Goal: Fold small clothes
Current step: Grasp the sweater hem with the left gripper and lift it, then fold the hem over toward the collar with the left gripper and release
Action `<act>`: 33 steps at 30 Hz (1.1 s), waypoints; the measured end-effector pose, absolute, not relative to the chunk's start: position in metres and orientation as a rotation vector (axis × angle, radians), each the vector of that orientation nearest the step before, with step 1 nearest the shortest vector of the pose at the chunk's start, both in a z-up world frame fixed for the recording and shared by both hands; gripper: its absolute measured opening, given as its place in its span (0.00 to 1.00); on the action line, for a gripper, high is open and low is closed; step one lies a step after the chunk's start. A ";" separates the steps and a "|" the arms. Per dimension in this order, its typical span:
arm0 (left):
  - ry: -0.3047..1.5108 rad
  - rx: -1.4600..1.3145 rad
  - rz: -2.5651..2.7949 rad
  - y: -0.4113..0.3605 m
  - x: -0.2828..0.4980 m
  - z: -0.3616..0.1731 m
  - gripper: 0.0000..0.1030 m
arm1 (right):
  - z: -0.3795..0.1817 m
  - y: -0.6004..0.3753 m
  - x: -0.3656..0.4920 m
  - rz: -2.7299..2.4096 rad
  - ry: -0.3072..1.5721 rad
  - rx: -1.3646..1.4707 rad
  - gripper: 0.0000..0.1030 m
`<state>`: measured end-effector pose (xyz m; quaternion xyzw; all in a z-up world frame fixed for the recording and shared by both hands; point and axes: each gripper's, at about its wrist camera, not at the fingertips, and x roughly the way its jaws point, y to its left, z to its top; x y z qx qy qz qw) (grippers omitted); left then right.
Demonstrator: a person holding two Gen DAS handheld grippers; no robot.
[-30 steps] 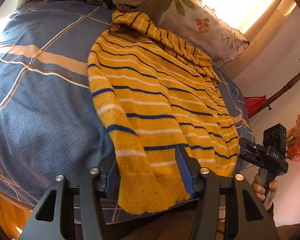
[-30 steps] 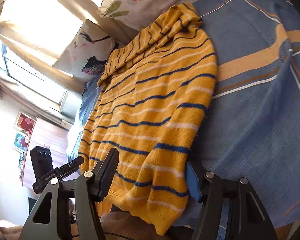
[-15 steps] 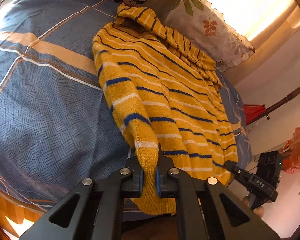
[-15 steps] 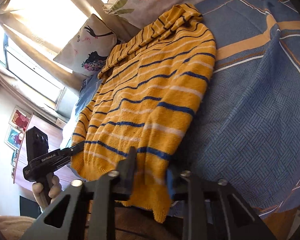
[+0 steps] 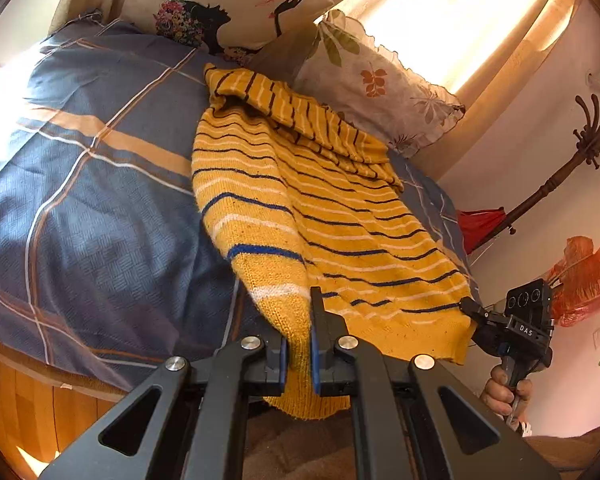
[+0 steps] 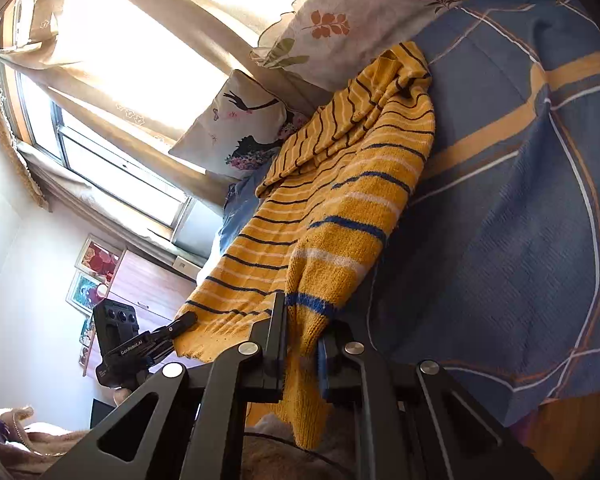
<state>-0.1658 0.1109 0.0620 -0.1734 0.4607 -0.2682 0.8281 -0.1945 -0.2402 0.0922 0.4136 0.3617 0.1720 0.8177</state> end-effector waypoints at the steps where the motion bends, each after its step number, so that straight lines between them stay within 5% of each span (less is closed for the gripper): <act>1: 0.997 -0.375 -0.558 0.113 -0.161 0.056 0.08 | 0.086 -0.241 -0.194 0.361 0.782 0.891 0.12; 17: 0.875 -0.333 -0.494 0.067 0.030 0.108 0.08 | 0.081 -0.278 -0.002 0.360 0.724 0.881 0.13; 25: 1.007 -0.323 -0.390 0.031 0.167 0.069 0.08 | 0.047 -0.311 0.113 0.219 0.803 0.890 0.13; 28: 1.074 -0.425 -0.407 0.034 0.200 0.047 0.08 | 0.024 -0.324 0.143 0.232 0.819 1.012 0.16; 31: 1.111 -0.602 -0.439 0.048 0.222 0.032 0.08 | -0.004 -0.343 0.162 0.243 0.797 1.226 0.37; 33: 1.110 -0.717 -0.463 0.061 0.230 0.027 0.14 | -0.016 -0.357 0.169 0.216 0.759 1.315 0.40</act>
